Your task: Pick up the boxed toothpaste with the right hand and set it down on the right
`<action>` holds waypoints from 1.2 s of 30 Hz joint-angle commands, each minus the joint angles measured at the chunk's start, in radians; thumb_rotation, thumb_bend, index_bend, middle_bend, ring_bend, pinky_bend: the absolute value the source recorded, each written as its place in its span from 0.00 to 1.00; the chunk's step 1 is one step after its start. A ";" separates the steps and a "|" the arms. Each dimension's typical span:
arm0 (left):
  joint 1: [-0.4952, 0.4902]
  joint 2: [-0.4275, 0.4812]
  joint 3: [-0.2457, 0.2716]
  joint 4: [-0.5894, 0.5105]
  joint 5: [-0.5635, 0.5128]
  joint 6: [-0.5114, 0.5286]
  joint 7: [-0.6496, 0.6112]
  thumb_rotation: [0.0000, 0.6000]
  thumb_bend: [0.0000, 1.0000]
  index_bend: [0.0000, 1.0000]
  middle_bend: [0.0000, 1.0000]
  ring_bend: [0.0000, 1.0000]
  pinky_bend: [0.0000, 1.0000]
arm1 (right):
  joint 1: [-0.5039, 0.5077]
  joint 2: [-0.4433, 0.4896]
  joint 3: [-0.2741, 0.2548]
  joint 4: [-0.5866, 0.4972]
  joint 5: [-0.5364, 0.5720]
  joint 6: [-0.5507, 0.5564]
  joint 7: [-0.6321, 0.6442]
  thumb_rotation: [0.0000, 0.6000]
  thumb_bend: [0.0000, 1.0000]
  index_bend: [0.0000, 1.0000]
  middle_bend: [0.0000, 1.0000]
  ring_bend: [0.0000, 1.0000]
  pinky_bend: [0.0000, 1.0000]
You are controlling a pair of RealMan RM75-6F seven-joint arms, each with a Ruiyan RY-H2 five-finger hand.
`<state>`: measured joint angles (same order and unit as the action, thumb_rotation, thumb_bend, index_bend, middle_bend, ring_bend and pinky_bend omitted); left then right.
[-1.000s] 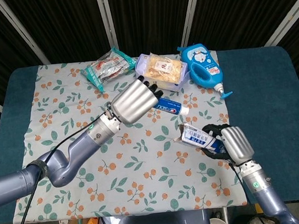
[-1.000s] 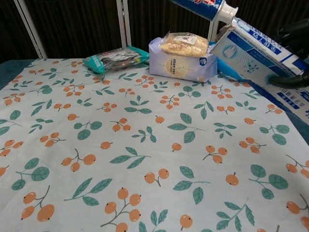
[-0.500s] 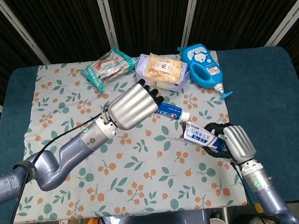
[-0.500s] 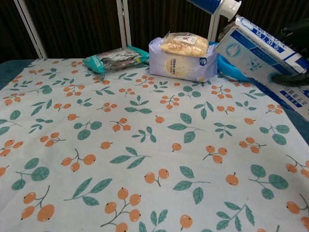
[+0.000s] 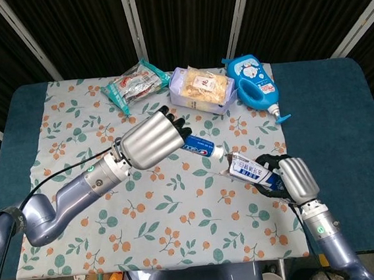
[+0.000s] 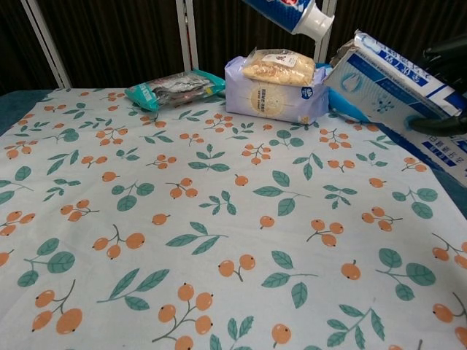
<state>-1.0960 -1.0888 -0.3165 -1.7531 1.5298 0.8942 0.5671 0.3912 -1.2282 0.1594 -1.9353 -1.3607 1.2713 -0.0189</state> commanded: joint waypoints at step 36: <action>-0.308 -0.334 -0.095 0.201 -0.046 -0.046 0.269 1.00 0.21 0.28 0.28 0.29 0.37 | -0.043 0.041 0.094 -0.076 -0.016 0.086 0.317 1.00 0.29 0.48 0.55 0.53 0.45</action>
<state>-1.3969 -1.4170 -0.4060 -1.5556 1.4850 0.8387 0.8228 0.3538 -1.1916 0.2443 -2.0055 -1.3782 1.3493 0.2813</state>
